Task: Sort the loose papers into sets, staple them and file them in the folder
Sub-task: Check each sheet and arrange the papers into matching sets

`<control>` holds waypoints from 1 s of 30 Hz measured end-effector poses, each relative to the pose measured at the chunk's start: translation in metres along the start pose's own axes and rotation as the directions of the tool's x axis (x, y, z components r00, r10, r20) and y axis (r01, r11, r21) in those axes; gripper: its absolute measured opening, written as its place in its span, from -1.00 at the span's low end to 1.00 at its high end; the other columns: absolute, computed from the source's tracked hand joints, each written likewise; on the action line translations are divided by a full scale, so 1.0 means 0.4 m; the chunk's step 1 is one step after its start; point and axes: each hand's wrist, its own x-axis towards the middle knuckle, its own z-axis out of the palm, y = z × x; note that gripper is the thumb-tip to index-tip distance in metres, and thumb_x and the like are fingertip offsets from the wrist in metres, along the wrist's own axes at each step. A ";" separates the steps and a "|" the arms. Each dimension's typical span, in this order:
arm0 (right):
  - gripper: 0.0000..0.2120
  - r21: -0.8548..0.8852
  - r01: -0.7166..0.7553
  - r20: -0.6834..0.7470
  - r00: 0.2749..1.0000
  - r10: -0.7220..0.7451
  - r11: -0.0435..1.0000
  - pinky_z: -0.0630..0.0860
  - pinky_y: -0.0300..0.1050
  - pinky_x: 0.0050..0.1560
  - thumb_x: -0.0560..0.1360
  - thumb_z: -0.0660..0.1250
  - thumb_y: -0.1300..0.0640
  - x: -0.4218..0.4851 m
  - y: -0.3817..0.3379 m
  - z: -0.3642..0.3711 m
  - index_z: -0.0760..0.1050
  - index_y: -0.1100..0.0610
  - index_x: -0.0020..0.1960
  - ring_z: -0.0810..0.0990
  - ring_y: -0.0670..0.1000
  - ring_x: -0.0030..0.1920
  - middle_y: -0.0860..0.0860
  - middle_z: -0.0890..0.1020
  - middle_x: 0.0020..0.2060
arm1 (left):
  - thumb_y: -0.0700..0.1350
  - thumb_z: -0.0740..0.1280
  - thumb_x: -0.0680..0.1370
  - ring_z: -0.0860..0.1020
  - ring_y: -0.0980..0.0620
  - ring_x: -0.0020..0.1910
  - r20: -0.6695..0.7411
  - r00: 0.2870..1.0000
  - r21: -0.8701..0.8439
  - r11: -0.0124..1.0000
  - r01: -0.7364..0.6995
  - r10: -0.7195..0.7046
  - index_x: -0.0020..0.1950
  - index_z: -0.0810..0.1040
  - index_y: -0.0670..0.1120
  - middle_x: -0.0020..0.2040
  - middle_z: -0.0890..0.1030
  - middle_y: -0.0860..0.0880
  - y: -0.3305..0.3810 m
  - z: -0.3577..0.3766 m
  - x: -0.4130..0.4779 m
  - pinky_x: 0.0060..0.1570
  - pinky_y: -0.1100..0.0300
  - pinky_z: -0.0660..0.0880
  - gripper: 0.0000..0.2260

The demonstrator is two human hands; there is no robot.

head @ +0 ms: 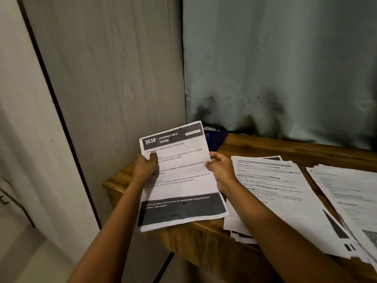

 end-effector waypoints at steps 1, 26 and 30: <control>-0.73 0.012 0.013 -0.003 1.000 -0.013 1.000 0.62 0.07 0.01 0.50 0.28 0.40 -0.004 -0.008 0.003 0.57 0.07 0.00 0.66 0.09 -0.03 0.07 0.68 -0.02 | -0.07 0.20 0.63 0.55 -0.03 0.04 0.004 1.000 -0.053 0.999 -0.001 0.002 0.16 0.46 -0.18 0.06 0.59 -0.04 0.017 -0.012 -0.009 -0.02 0.11 0.43 -0.79; -0.79 -0.283 0.411 0.014 0.905 -0.425 0.867 0.52 0.17 0.13 0.63 0.09 0.16 0.007 -0.275 0.054 0.46 0.24 0.09 0.58 0.14 0.06 0.14 0.60 0.07 | -0.09 0.17 0.64 0.60 0.23 -0.13 -0.183 0.835 -0.247 0.798 -0.550 0.519 0.09 0.41 -0.07 -0.02 0.58 0.07 0.259 -0.131 -0.096 -0.15 0.36 0.55 -0.91; -0.81 -0.261 0.374 -0.027 0.919 -0.394 0.890 0.50 -0.05 -0.11 0.53 0.15 0.27 0.024 -0.306 0.044 0.53 0.28 -0.05 0.57 0.13 -0.11 0.14 0.64 -0.11 | -0.18 0.18 0.62 0.58 0.15 -0.18 -0.148 0.885 -0.247 0.850 -0.466 0.442 -0.06 0.44 -0.01 -0.10 0.59 0.08 0.279 -0.155 -0.078 -0.18 0.22 0.53 -0.89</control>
